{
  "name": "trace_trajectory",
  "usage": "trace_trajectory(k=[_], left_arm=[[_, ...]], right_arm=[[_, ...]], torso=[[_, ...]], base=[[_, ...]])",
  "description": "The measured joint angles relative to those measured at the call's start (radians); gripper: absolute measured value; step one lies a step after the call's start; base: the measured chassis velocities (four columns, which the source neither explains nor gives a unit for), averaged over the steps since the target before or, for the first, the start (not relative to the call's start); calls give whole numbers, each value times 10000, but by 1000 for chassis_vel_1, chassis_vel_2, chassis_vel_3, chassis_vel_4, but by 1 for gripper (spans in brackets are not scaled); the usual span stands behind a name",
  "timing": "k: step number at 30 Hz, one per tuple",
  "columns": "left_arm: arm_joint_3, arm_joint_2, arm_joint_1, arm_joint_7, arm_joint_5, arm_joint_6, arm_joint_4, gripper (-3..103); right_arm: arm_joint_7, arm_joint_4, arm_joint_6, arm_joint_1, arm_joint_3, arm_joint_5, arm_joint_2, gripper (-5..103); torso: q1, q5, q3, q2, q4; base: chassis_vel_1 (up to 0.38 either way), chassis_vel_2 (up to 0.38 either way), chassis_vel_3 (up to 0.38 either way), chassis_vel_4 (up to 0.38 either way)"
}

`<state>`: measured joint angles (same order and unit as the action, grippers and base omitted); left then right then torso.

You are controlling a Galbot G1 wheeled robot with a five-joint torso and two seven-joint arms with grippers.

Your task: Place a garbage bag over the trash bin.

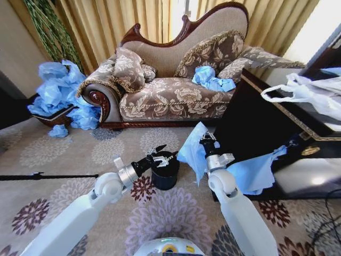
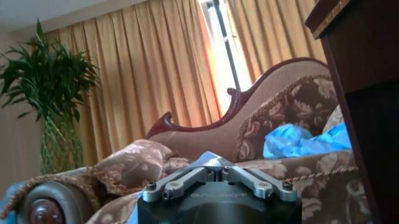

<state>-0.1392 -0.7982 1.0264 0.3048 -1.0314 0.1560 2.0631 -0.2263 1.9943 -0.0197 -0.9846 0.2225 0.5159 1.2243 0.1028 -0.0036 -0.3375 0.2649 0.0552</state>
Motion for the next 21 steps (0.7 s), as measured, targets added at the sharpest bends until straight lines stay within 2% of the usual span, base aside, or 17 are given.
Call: trace_trajectory(k=[2,3,5,17,21], left_arm=[[135,-46,-108,18,652,-40,-128,100],[135,-46,-108,18,652,-40,-128,100],[243,-107,-249,19,1195,-105,-251,100],[405,-276,-255,-591,1658,-22,-314,100],[660,-429,-339,-805,2089,51,-504,100]], right_arm=[[-119,257,119,-64,-72,199,-46,0],[-119,257,119,-64,-72,199,-46,0],[-131,425,157,-137,-117,210,-60,0],[-106,732,218,-273,-349,92,20,0],[22,1040,247,-427,-507,70,23,0]], torso=[[-1,0,0,0,0],[-1,0,0,0,0],[0,1,0,0,1],[0,2,0,0,-1],[-1,1,1,0,0]], base=[[0,0,0,0],[0,0,0,0],[0,0,0,0],[0,0,0,0],[0,0,0,0]])
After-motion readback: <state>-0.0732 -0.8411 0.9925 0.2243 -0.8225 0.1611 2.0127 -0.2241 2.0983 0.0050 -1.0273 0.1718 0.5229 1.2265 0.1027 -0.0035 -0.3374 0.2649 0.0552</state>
